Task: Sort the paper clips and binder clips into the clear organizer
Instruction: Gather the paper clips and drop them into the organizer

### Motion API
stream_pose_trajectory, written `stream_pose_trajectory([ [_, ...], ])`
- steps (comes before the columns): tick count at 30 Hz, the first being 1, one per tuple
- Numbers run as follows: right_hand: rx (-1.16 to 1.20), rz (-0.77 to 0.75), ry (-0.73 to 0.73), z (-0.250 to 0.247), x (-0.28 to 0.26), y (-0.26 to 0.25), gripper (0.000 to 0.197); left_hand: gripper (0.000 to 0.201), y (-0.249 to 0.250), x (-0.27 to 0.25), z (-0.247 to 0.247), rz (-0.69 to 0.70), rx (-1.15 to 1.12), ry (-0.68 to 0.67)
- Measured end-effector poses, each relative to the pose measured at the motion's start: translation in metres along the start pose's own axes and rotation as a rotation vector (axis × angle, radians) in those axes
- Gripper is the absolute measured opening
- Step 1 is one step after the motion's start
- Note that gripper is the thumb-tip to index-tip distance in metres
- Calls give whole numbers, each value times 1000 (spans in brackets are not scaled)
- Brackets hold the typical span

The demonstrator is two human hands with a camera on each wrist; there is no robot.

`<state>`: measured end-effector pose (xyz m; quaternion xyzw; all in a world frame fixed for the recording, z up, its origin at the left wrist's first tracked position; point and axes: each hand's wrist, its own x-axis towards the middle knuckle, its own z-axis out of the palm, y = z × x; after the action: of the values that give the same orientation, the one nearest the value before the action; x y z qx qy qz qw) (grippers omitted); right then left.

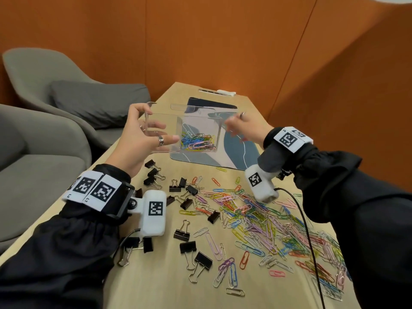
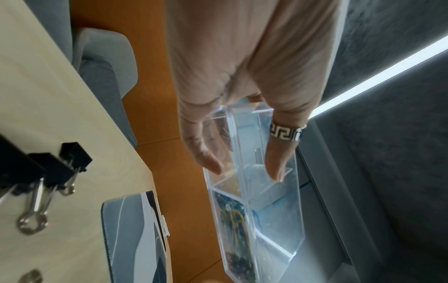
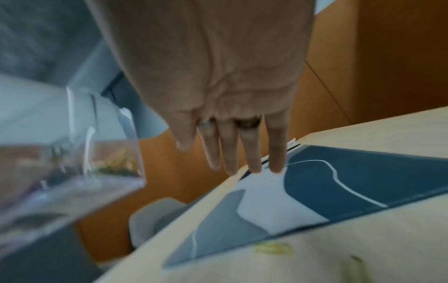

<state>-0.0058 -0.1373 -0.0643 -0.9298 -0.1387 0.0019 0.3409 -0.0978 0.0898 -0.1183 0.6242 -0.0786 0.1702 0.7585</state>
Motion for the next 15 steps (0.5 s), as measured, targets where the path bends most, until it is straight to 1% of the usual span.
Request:
stream_pose_trajectory([
  [1,-100,68,-147,7,0,7,38,64,1,0,-1,-2,-5,8],
  [2,-229,106,-286,15,-2,12,45,64,2,0,-1,-4,-10,14],
  [3,-367,113,-386,22,-5,16,51,63,3,0,-2,-7,-14,21],
  [4,-483,98,-442,30,-8,18,53,63,3,0,-3,-9,-16,27],
  [5,-555,80,-473,37,-10,20,54,63,3,0,-3,-10,-16,33],
  [8,-629,78,-549,48,-16,21,53,61,3,1,-5,-14,-6,55],
  [12,-602,44,-618,45,-23,15,50,59,5,2,-8,-1,-19,70],
  [15,-579,-65,-627,46,-26,6,42,57,7,2,-9,4,-33,84],
])
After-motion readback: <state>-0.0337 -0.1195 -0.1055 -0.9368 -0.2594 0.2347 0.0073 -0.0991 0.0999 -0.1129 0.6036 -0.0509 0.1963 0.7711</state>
